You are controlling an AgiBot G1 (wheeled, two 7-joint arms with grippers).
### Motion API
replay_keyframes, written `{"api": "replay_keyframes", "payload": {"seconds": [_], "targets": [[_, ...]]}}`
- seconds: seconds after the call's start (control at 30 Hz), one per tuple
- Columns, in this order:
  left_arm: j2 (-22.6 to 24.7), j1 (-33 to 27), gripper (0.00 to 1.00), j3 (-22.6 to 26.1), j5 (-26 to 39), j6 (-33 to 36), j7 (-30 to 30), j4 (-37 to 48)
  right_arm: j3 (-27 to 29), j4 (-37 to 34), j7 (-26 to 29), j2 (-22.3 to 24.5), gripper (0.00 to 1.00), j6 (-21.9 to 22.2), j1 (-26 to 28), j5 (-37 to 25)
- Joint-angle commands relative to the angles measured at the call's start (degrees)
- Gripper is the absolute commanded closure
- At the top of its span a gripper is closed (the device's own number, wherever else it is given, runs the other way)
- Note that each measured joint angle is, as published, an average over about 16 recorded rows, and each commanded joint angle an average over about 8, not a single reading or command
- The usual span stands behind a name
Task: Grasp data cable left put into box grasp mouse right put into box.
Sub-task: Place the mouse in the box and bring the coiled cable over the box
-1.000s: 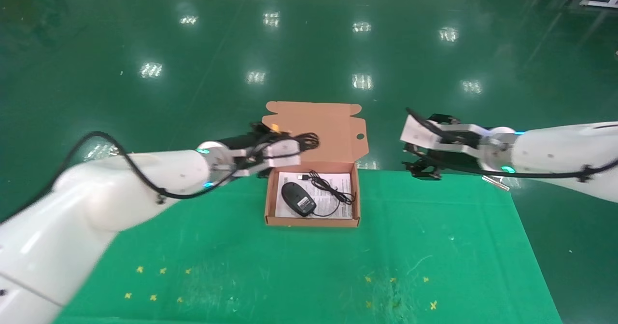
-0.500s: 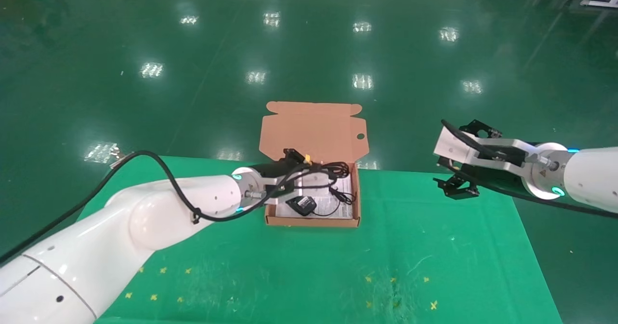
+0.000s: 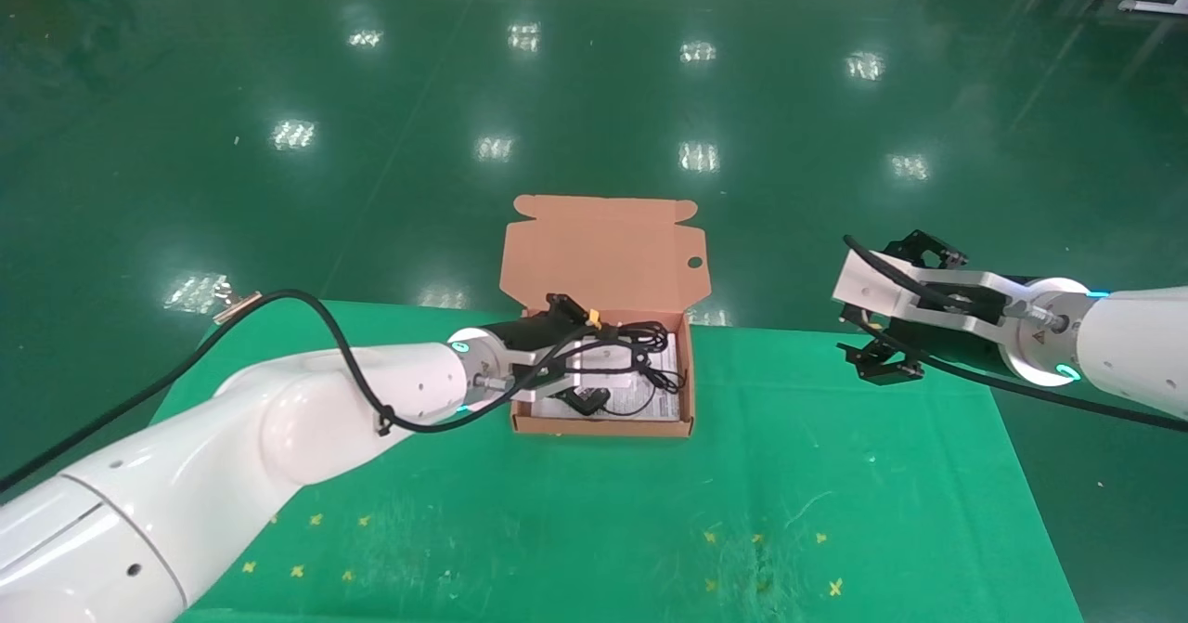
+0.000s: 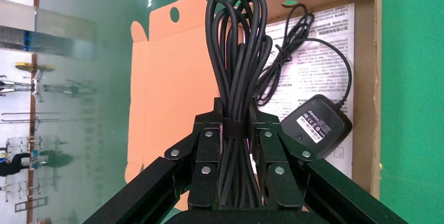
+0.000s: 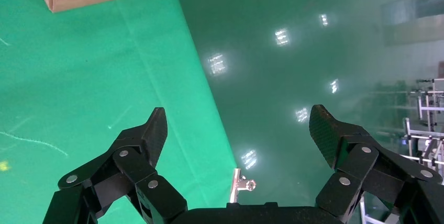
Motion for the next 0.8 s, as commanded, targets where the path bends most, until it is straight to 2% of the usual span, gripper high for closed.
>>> {"api": "replay_keyframes", "payload": {"seconds": [0.03, 0.47, 0.63, 0.8], "targets": [[0.0, -0.1, 0.00, 0.3, -0.2, -0.2, 0.0, 0.2, 0.0, 0.0, 0.0, 0.0, 0.00, 0.0, 0.0, -0.1], [-1.9, -0.2, 0.00, -0.5, -0.1, 0.6, -0.6, -2.7, 0.0, -1.2, -0.6, -0.5, 0.00, 0.3, 0.0, 0.7], [-4.2, -2.5, 0.00, -1.5, -0.7, 1.3, -3.5, -5.1, 0.0, -1.3, -1.9, -0.7, 0.00, 0.2, 1.1, 0.3], [-6.4, -5.0, 0.00, -3.0, -0.3, 1.9, -7.7, -7.5, -0.3, -0.9, -3.7, -1.7, 0.00, -2.4, 3.5, -1.2]]}}
